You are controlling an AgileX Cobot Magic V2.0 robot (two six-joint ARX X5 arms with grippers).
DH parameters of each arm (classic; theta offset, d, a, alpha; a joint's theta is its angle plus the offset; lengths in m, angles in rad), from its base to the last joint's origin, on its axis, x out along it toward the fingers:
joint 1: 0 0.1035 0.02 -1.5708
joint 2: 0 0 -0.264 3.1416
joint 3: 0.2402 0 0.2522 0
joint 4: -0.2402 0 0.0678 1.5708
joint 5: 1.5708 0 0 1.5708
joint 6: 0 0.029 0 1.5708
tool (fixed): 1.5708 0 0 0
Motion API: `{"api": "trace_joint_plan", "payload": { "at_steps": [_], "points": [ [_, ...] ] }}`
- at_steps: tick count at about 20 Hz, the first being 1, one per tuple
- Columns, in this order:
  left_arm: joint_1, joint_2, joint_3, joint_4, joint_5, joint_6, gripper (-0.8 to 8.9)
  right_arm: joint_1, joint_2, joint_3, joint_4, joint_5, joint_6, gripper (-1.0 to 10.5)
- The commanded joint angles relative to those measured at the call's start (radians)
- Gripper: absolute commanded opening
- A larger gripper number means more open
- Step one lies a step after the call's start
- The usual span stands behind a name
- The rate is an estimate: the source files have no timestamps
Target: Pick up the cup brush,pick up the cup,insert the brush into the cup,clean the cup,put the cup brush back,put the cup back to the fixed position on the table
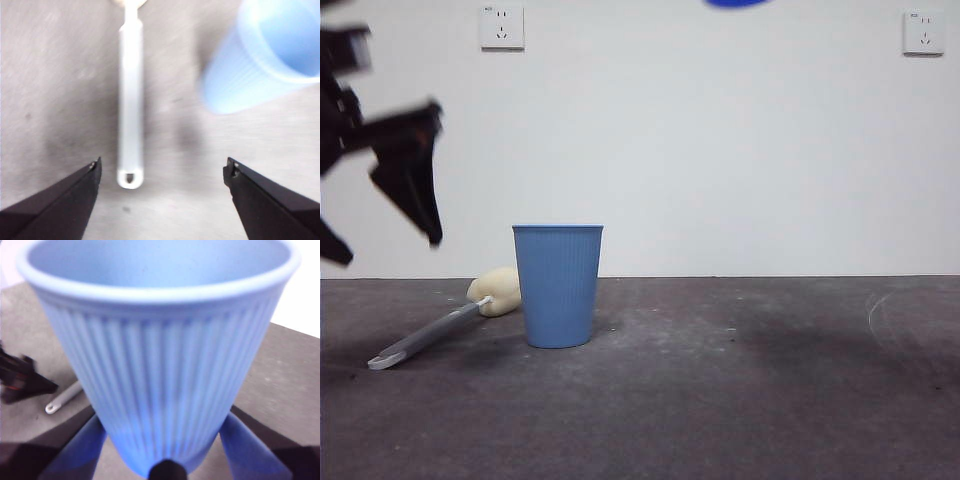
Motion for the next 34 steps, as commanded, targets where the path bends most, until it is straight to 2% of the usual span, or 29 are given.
{"api": "trace_joint_plan", "payload": {
  "at_steps": [1,3,7,11,17,21,25,34],
  "points": [
    [0.002,-0.106,0.000,-0.042,0.060,0.016,4.11,-0.032,0.016,-0.133,0.185,0.002,-0.007,-0.2],
    [0.001,-0.203,0.000,-0.100,0.090,0.023,4.09,-0.079,0.044,-0.220,0.295,-0.021,-0.006,-0.2],
    [0.001,-0.357,0.000,-0.231,0.134,0.037,4.09,-0.218,0.180,-0.342,0.549,-0.169,0.002,-0.2],
    [0.001,-0.452,0.000,-0.308,0.139,0.048,4.09,-0.339,0.396,-0.357,0.773,-0.294,0.002,-0.2],
    [0.001,-0.478,0.000,-0.356,0.139,0.082,4.09,-0.452,0.685,-0.354,1.040,-0.382,0.002,-0.2],
    [0.001,-0.476,0.000,-0.354,0.138,0.100,4.09,-0.497,0.783,-0.317,1.096,-0.442,0.000,-0.2],
    [0.001,-0.476,0.000,-0.354,0.138,0.101,4.09,-0.501,0.860,-0.235,1.093,-0.466,-0.019,-0.2],
    [0.001,-0.473,0.000,-0.355,0.134,0.107,4.09,-0.501,0.934,-0.198,1.047,-0.470,-0.027,-0.2]
  ]
}}
